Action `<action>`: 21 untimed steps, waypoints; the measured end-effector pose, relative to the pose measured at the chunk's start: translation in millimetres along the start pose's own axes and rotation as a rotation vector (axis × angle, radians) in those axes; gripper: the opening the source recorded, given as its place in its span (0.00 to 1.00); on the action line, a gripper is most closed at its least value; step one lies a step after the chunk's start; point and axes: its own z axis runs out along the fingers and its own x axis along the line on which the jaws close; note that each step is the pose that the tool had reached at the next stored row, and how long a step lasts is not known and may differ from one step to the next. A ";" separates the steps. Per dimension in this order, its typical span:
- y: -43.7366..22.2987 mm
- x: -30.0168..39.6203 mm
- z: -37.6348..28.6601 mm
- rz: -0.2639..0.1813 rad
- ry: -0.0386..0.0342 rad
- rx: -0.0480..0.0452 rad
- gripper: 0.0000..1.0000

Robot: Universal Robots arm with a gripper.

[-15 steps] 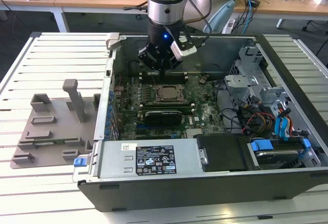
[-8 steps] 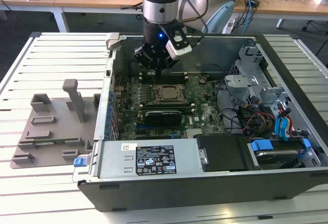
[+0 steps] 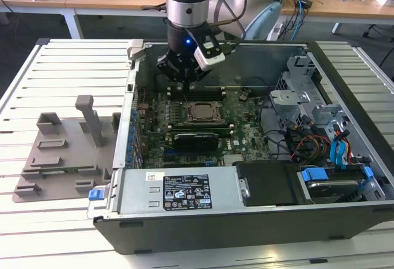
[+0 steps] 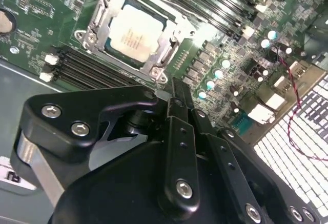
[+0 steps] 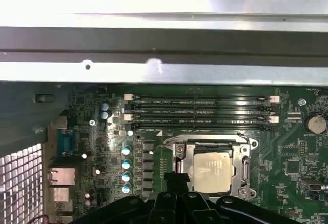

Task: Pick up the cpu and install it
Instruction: 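Install the first cpu locking lever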

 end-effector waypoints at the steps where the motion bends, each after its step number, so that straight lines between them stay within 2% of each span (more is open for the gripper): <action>1: 1.1 4.1 0.0 0.000 0.0000 0.0000 0.11; 4: 4.5 17.2 -0.2 0.000 0.0000 -0.0004 0.11; 7: 12.3 25.9 -0.5 0.000 -0.0001 -0.0024 0.11; 8: 14.4 26.5 -0.6 0.000 0.0000 -0.0047 0.11; 9: 17.4 26.7 -0.6 0.000 -0.0001 -0.0101 0.11; 12: 22.5 25.8 -0.7 -0.001 -0.0002 -0.0121 0.11; 15: 22.9 18.7 -0.7 -0.002 -0.0001 -0.0120 0.11; 21: 22.8 9.7 -0.6 -0.002 -0.0001 -0.0120 0.11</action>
